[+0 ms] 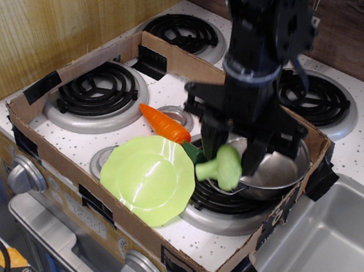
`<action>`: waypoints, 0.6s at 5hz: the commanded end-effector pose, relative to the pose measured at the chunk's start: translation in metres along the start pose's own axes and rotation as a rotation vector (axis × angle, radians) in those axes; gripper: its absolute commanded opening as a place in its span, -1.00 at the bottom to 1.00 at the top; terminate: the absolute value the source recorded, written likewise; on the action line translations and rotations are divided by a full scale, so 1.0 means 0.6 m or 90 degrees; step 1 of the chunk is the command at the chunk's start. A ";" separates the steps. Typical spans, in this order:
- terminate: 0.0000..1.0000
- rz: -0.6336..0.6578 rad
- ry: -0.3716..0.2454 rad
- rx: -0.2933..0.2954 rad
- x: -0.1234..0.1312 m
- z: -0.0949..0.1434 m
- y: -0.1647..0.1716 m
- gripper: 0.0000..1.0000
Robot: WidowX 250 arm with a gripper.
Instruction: Take broccoli out of pan
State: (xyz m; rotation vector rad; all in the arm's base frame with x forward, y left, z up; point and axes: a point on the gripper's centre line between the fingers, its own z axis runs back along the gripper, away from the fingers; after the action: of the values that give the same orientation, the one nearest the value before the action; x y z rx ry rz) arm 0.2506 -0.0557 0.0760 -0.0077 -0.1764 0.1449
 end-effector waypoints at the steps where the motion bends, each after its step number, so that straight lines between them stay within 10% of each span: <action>1: -1.00 0.018 -0.054 -0.038 -0.022 -0.035 -0.020 -1.00; 3: -1.00 0.062 -0.074 0.023 -0.052 -0.051 -0.032 -1.00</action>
State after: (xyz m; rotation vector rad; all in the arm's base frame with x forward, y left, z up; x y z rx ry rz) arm 0.2214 -0.0747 0.0343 0.0407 -0.2679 0.2410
